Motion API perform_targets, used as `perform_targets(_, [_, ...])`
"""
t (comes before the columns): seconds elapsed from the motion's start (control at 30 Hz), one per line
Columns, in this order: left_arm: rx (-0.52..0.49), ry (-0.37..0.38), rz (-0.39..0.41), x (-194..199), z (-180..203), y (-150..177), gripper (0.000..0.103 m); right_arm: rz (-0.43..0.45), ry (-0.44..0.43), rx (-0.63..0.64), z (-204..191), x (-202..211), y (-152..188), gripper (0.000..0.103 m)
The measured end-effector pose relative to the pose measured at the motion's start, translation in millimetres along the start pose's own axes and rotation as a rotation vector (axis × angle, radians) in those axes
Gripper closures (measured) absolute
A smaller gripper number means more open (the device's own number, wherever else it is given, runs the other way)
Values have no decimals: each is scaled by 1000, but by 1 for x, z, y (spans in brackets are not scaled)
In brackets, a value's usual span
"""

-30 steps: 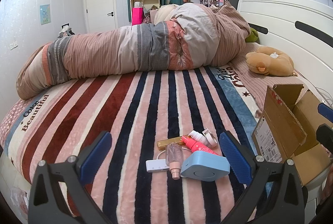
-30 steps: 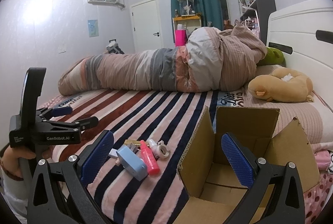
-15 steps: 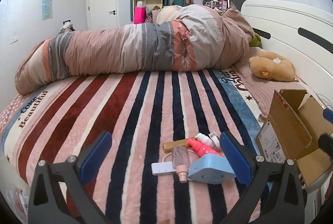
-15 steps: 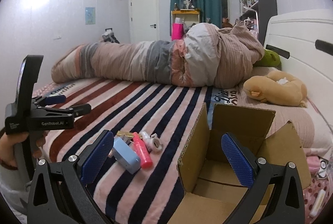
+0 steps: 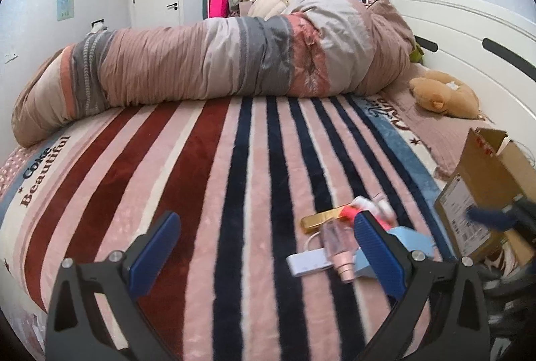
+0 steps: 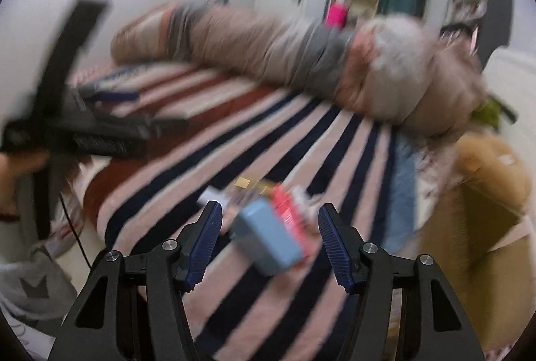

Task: Organize rigid objects
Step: 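Move the right gripper onto the light blue speaker and close it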

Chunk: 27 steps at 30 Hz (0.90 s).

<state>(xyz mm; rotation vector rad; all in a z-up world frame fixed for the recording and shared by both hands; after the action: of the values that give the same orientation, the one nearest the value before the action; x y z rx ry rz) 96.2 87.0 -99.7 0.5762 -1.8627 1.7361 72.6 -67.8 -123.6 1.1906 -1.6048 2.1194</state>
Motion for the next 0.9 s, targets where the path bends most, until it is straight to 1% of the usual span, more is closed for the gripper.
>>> perform_targets(0.13, [-14, -11, -12, -7, -6, 9, 0, -64, 61, -25, 13, -43, 13, 45])
perform_targets(0.17, [-13, -11, -14, -9, -6, 9, 1, -75, 66, -28, 16, -49, 16, 43])
perform_targets(0.2, [-11, -9, -17, -10, -7, 11, 1, -91, 56, -34, 18, -58, 19, 39])
perform_targets(0.27, [-13, -1, -23, -15, -7, 12, 1, -121, 19, -41, 21, -62, 25, 39])
perform_targets(0.3, [-15, 0, -21, -16, -7, 13, 1, -152, -10, -50, 20, -67, 29, 39])
perform_targets(0.37, [-22, -2, -15, -18, -7, 13, 1, -164, -33, -49, 17, -66, 34, 39])
perform_targets(0.47, [-38, -11, -22, -21, -7, 15, 1, -180, -122, -19, -6, -57, 44, 39])
perform_targets(0.5, [-40, -9, -24, -22, -7, 15, 0, -193, -169, -14, -16, -54, 50, 39])
perform_targets(0.53, [-42, -6, -25, -23, -7, 16, 0, -203, -179, -5, -22, -55, 55, 39])
perform_targets(0.6, [-40, -4, -26, -22, -8, 18, 1, -205, -135, 46, -29, -59, 64, 37])
perform_targets(0.7, [-37, -2, -36, -23, -9, 22, 0, -195, -112, 85, -33, -61, 70, 31])
perform_targets(0.73, [-36, 1, -40, -23, -10, 24, 0, -191, -121, 98, -35, -60, 71, 29])
perform_targets(0.8, [-23, 6, -51, -24, -12, 27, 0, -193, -172, 110, -40, -56, 73, 17])
perform_targets(0.9, [13, 52, -79, -27, -12, 34, 1, -186, -201, 129, -39, -56, 71, 16])
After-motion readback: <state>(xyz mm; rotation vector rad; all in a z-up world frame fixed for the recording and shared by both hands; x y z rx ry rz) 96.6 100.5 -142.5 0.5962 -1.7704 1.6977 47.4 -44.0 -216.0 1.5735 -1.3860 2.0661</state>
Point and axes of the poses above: each gripper's, at about its wrist camera, not at the fingertips, and x roughly against the way its jaws point, z to its right, y to its underside, the point moved 9 cm from there along -x, roughly the way its jaws point, and after that the axes turned 5 degrees about -x, right-handed, at the moved point
